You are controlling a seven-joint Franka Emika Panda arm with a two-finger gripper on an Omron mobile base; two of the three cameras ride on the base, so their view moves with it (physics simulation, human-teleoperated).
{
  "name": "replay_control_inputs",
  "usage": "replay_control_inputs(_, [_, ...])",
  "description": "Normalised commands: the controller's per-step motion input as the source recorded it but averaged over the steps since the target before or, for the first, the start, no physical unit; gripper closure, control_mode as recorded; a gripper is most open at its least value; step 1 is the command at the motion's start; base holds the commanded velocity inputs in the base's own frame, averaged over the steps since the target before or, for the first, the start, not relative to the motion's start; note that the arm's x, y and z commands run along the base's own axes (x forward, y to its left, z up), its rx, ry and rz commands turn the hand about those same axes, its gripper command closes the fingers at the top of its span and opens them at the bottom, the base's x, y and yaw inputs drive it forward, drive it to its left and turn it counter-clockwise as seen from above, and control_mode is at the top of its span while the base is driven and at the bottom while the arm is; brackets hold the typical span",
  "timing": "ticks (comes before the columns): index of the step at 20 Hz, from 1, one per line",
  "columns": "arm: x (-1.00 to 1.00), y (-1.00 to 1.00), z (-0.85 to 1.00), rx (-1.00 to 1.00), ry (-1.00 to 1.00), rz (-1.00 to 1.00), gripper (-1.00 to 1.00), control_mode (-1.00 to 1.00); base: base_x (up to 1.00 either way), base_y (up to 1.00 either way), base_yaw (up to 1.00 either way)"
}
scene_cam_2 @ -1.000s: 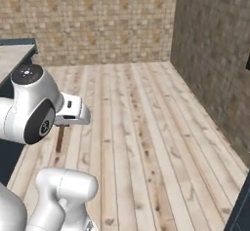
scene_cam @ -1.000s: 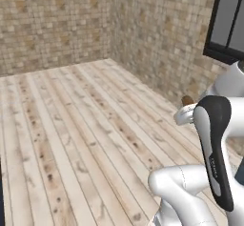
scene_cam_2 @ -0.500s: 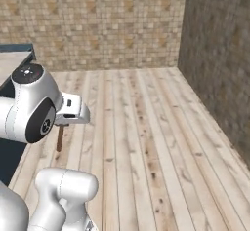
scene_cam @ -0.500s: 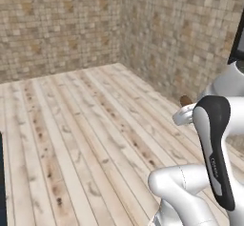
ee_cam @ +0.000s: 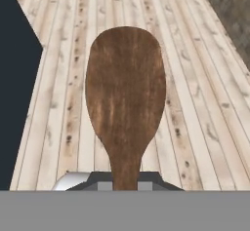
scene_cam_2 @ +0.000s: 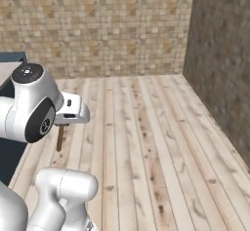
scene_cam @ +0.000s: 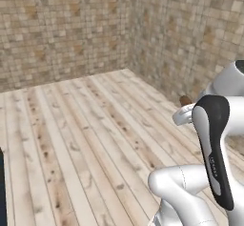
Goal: Organize the utensils by type. Pick up the wooden spoons from the counter and place them in the open cabinet. Then pick up the metallic utensils from the counter and place them in the open drawer.
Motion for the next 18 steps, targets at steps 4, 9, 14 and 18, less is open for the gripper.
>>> replay_control_inputs(4, [0.0, 0.0, 0.0, 0.0, 0.0, 0.0, 1.0, 1.0, 1.0, 0.11, 0.07])
replay_control_inputs(9, [0.0, 0.0, 0.0, 0.0, 0.0, 0.0, 1.0, 1.0, 1.0, 0.14, 0.07])
replay_control_inputs(14, [0.0, 0.0, 0.0, 0.0, 0.0, 0.0, 1.0, 1.0, 1.0, 0.27, 0.1])
replay_control_inputs(18, [0.0, 0.0, 0.0, 0.0, 0.0, 0.0, 1.0, 1.0, 1.0, 0.32, 0.16])
